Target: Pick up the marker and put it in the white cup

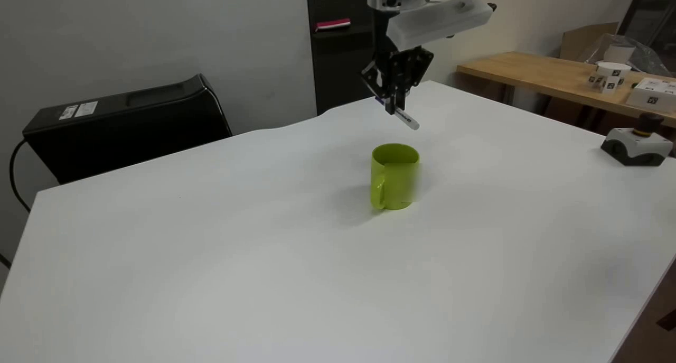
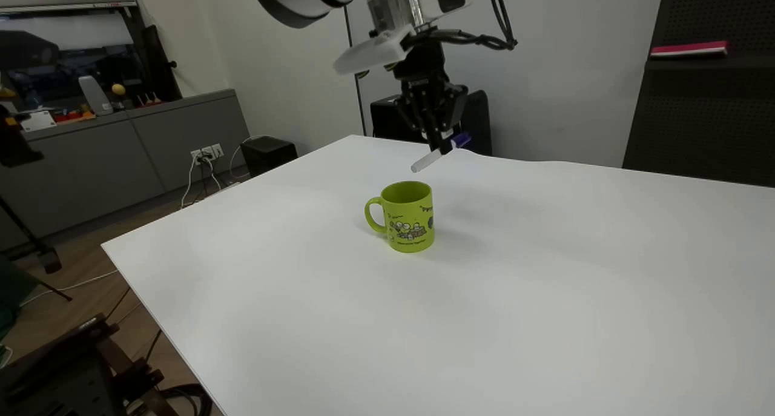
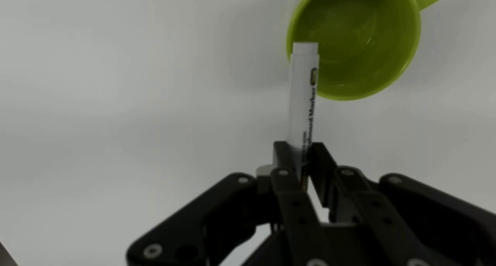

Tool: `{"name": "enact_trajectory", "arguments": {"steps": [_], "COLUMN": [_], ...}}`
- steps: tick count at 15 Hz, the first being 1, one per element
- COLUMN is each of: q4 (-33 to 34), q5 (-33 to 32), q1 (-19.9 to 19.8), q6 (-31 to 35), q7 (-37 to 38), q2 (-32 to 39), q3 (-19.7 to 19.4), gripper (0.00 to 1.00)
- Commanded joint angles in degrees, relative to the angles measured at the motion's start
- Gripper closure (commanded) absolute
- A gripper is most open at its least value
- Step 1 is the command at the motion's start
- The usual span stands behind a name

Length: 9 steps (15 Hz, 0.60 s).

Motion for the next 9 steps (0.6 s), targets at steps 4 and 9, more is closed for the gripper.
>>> {"name": "enact_trajectory", "arguments": {"steps": [4,9], "q4": [-5.0,-6.2], "q5": [-8.2,-16.3], "q1": [5.4,10.0], "q6": [6.8,11.5], "q7": [13.8,24.3], "q2": [-1.5,-0.8], "q3": [-4.1,-8.6], "gripper": [0.96,0.96]}}
